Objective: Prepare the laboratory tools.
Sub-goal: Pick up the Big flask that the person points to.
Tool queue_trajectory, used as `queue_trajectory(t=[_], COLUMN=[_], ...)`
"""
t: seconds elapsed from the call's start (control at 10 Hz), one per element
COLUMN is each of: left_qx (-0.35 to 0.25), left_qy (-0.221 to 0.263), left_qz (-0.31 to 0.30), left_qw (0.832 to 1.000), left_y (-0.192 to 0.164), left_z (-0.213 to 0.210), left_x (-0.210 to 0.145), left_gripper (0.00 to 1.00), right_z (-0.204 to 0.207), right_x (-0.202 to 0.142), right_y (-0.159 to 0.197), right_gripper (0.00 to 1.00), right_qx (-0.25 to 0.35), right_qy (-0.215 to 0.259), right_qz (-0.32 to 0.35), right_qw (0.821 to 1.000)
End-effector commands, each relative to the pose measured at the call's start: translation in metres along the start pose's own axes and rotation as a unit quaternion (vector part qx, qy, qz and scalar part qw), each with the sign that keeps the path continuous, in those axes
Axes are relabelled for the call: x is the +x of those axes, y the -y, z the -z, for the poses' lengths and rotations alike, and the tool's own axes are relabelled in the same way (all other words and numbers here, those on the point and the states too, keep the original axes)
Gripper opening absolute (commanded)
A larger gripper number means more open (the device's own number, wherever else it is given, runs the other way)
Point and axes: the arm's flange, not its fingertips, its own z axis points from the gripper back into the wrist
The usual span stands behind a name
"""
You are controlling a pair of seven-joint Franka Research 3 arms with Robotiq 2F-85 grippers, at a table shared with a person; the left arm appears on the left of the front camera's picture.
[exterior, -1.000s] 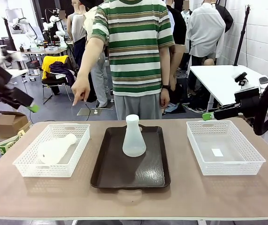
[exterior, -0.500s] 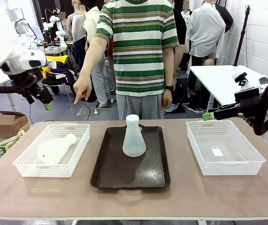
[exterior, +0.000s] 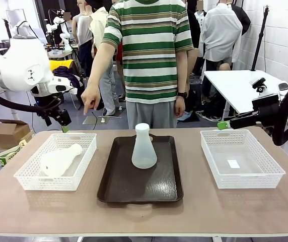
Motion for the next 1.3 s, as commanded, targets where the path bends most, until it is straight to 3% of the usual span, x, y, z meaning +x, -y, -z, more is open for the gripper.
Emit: queue_trajectory(t=[0.0,0.3,1.2], left_qx=[-0.01,-0.049,-0.065], left_qy=[0.015,0.018,-0.026], left_qz=[0.01,0.021,0.06], left_qw=[1.0,0.998,0.996], left_y=[-0.008,-0.002,0.011], left_z=[0.015,0.048,0.107], left_x=[0.007,0.014,0.027], left_gripper=[1.0,1.0,1.0], right_z=[0.0,0.0,0.0], right_x=[-0.001,-0.001,-0.001], right_y=[-0.001,-0.001,-0.001], right_gripper=[1.0,1.0,1.0], right_qx=[0.0,0.0,0.0], right_qy=[0.0,0.0,0.0], right_qz=[0.0,0.0,0.0], right_qw=[1.0,1.0,1.0])
